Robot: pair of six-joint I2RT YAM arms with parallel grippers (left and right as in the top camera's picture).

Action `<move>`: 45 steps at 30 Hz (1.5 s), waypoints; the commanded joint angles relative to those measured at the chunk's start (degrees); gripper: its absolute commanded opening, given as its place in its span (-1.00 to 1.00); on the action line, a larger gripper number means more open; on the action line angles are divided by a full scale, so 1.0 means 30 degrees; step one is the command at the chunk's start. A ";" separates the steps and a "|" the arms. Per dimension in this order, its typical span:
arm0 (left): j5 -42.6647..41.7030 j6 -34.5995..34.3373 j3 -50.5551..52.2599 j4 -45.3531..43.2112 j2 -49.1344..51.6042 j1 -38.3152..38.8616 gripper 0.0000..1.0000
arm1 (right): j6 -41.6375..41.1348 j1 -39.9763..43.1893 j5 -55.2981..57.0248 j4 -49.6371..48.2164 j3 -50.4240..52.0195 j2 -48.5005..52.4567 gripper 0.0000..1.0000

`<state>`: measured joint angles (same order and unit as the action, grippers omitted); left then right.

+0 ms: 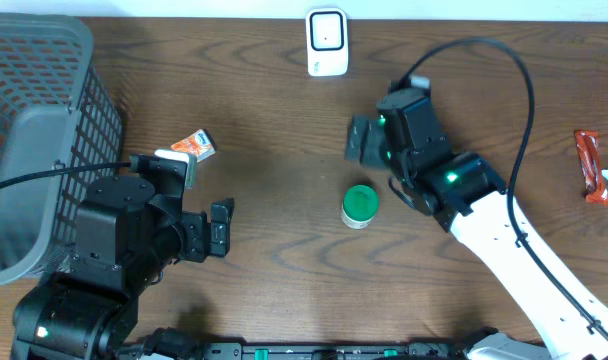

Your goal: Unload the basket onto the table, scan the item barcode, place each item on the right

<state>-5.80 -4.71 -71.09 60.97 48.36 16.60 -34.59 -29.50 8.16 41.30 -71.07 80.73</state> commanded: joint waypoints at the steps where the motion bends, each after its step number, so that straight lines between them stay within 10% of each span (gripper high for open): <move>1: 0.0175 -0.0036 -0.0204 -0.0036 -0.0051 -0.0066 0.96 | 0.0036 0.0882 -0.3810 0.2878 -0.2470 0.0219 0.88; 17: 0.0175 -0.0029 -0.0204 -0.0036 -0.0051 -0.0066 0.96 | 0.4014 0.0386 -0.3840 1.0520 -0.7417 0.7686 0.99; 45: 0.0175 -0.0036 -0.0204 -0.0036 -0.0051 -0.0066 0.96 | 0.4401 -0.0321 -0.4124 0.5056 -0.0262 0.8757 0.98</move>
<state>-5.80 -4.71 -71.09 61.04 48.36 16.60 -20.58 -30.26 -4.01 57.30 -73.45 106.50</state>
